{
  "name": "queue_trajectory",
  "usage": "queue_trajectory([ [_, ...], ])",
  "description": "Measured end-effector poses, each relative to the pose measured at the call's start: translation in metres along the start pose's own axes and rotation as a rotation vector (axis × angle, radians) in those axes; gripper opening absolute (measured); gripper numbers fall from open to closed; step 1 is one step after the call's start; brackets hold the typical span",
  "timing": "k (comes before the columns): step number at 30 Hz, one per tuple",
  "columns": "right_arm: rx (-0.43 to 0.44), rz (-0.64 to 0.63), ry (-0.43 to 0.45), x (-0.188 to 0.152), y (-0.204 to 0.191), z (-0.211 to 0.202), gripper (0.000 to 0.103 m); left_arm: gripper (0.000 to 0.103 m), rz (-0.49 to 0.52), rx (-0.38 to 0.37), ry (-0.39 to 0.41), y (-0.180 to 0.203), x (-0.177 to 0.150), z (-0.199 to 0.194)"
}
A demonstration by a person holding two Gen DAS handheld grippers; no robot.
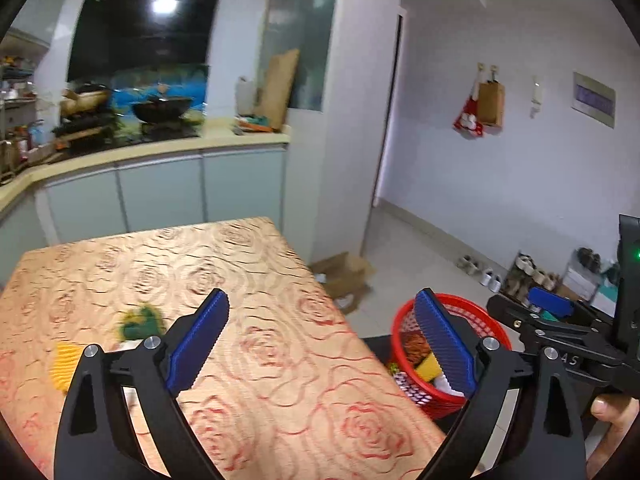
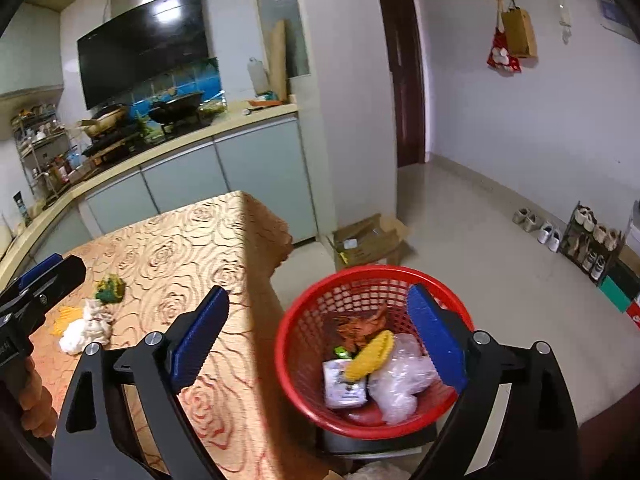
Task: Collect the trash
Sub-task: 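Move both tools back over the table toward the white cloths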
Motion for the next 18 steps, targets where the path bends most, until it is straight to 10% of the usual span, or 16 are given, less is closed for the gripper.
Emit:
queue_trajectory([
  [18, 0.092, -0.107, 0.052, 0.001, -0.072, -0.028, 0.089, 0.091, -0.140, 0.321, 0.083, -0.136, -0.029, -0.088],
])
Point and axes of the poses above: each gripper's, at about its wrist camera, not at the fingertips, and z roughly the way its jaws point, y to its right, x to its top, the point moved 9 cm from there along z, roughly the way its jaws point, and after that the axes turned 11 degrees about -y, right-handed, at the moved point
